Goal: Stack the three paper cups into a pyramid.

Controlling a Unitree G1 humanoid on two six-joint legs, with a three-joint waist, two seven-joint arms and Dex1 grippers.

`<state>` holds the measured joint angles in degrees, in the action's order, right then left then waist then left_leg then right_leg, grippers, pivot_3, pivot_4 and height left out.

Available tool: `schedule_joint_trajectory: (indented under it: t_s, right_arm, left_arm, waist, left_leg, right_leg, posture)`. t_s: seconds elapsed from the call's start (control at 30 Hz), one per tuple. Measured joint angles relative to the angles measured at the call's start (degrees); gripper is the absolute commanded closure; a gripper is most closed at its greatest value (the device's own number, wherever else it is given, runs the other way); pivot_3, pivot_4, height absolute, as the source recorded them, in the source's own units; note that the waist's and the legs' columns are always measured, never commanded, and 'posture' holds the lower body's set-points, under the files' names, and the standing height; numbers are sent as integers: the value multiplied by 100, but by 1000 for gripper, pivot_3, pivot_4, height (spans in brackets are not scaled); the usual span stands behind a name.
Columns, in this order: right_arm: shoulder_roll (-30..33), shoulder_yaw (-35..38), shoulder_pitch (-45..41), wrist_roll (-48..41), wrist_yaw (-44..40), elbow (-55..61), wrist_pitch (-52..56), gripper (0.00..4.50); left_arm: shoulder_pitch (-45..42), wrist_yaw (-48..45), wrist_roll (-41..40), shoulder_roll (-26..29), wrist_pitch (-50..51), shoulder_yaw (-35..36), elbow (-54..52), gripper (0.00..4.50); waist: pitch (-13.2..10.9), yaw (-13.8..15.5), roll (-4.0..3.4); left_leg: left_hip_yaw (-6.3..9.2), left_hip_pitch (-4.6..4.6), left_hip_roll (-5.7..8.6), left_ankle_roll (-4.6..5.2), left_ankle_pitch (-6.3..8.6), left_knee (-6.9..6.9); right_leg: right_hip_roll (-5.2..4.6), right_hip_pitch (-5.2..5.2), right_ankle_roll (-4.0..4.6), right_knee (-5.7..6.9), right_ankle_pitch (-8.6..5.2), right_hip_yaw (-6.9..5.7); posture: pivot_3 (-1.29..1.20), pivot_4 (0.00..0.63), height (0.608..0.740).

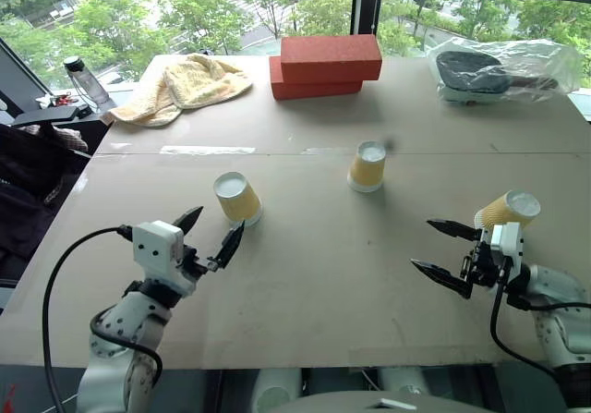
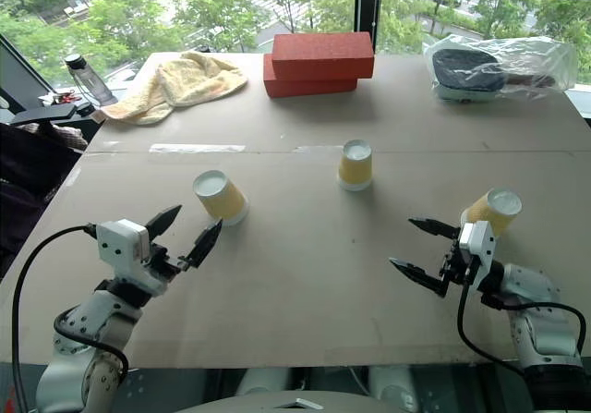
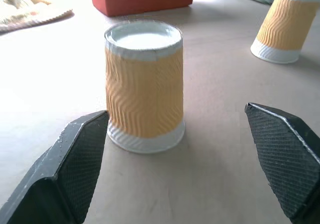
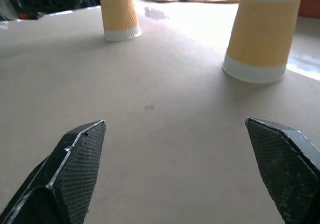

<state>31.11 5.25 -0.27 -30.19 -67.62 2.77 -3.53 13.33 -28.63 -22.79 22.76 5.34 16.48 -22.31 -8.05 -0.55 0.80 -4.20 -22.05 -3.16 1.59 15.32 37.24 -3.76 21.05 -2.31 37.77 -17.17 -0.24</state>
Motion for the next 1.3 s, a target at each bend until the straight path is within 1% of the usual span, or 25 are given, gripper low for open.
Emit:
schedule_joint_trajectory:
  t_s: [0.03, 0.13, 0.23, 0.37, 0.5, 0.6, 0.7, 0.77, 0.8, 0.83, 0.97, 1.03, 1.17, 1.3]
  right_arm:
    - [0, -39, -222, -96, 30, 194, 178, 73]
    - [8, -42, -425, -209, 125, 457, 449, 73]
    - [7, -64, -545, -277, 239, 710, 639, 73]
    - [6, -67, -551, -328, 312, 785, 771, 73]
    - [2, -72, -438, -328, 407, 994, 815, 73]
    - [0, -71, -368, -329, 432, 1026, 815, 73]
    - [-8, -70, -338, -337, 461, 1027, 818, 0]
    - [-8, -70, -348, -352, 473, 1038, 826, 0]
    - [-8, -70, -348, -354, 474, 1041, 828, 0]
    - [-8, -70, -361, -414, 500, 1107, 861, 0]
    - [-4, -67, -364, -479, 530, 1223, 952, 0]
    - [20, -54, -362, -518, 533, 1226, 992, 0]
    - [91, 32, -352, -585, 528, 1227, 1059, 0]
    - [155, 63, -248, -606, 523, 1226, 1085, 0]
  left_arm:
    - [-288, 137, 98, -26, -9, -4, 165, 0]
    - [-660, 307, 311, -145, -67, -127, 573, 0]
    - [-1030, 399, 507, -283, -116, -360, 1057, 0]
    - [-1120, 401, 586, -322, -206, -411, 1258, 0]
    - [-1709, 302, 638, -321, -232, -612, 1743, 0]
    - [-1851, 254, 659, -319, -254, -642, 1871, 0]
    - [-1993, 233, 724, -318, -312, -747, 1936, 852]
    - [-2013, 223, 736, -338, -335, -768, 1961, 1805]
    - [-2015, 223, 736, -341, -336, -767, 1962, 1910]
    - [-2019, 222, 737, -344, -336, -771, 1965, 2004]
    - [-2025, 137, 686, -345, -301, -813, 1953, 2004]
    - [-1968, -250, 485, -293, -145, -1006, 1784, 2004]
    - [-1890, -1120, 392, -62, 171, -1847, 1258, 2004]
    - [-2039, -1760, 351, -47, 426, -2653, 1028, 2004]
  waist:
    - [0, 4, 0]
    - [0, 30, 1]
    - [1, 65, 4]
    - [-3, 84, 10]
    - [-4, 144, 11]
    - [-4, 128, 12]
    - [-4, 124, 13]
    - [-4, 123, 13]
    - [-4, 123, 13]
    - [-4, 126, 13]
    - [-4, 128, 13]
    - [-4, 137, 13]
    - [-4, 146, 13]
    - [-4, 134, 11]
  left_leg:
    - [1, -2, 1, 0, 0, 0]
    - [4, -16, 3, 0, 0, 1]
    - [12, -74, 3, -1, -2, 18]
    - [8, -75, 0, -3, -3, 19]
    - [14, -71, 3, -2, -3, 24]
    - [8, -71, 3, -1, -2, 25]
    - [9, -70, -1, -4, -4, 25]
    - [9, -70, -4, -17, -12, 25]
    - [9, -70, -4, -18, -12, 25]
    - [9, -70, -5, -17, -11, 25]
    - [9, -70, -4, -16, -11, 26]
    - [9, -70, -3, -20, -13, 26]
    - [8, -71, 0, -26, -17, 26]
    - [8, -66, -2, -23, -15, 27]
  right_leg:
    - [1, 0, -10, 0, 5, -3]
    - [3, 4, -14, -10, 7, -11]
    - [10, 51, -18, -1, 10, -20]
    - [16, 54, -19, -1, 10, -30]
    - [42, 52, -19, 12, 10, -38]
    - [43, 52, -19, 12, 10, -32]
    - [50, 53, -20, 11, 10, -31]
    - [54, 53, -20, 11, 10, -31]
    - [55, 53, -20, 11, 10, -31]
    - [55, 53, -20, 12, 10, -31]
    - [54, 53, -20, 12, 10, -31]
    - [54, 53, -20, 12, 10, -31]
    - [55, 52, -19, 11, 10, -29]
    - [66, 52, -19, 15, 10, -24]
  posture:
    - [0, 150, 730]
    - [0, 150, 730]
    - [0, 150, 730]
    - [0, 150, 730]
    - [0, 150, 730]
    - [0, 150, 730]
    - [0, 150, 730]
    - [0, 150, 730]
    - [0, 150, 730]
    - [0, 150, 730]
    - [0, 150, 730]
    - [0, 150, 730]
    - [0, 150, 730]
    - [0, 150, 730]
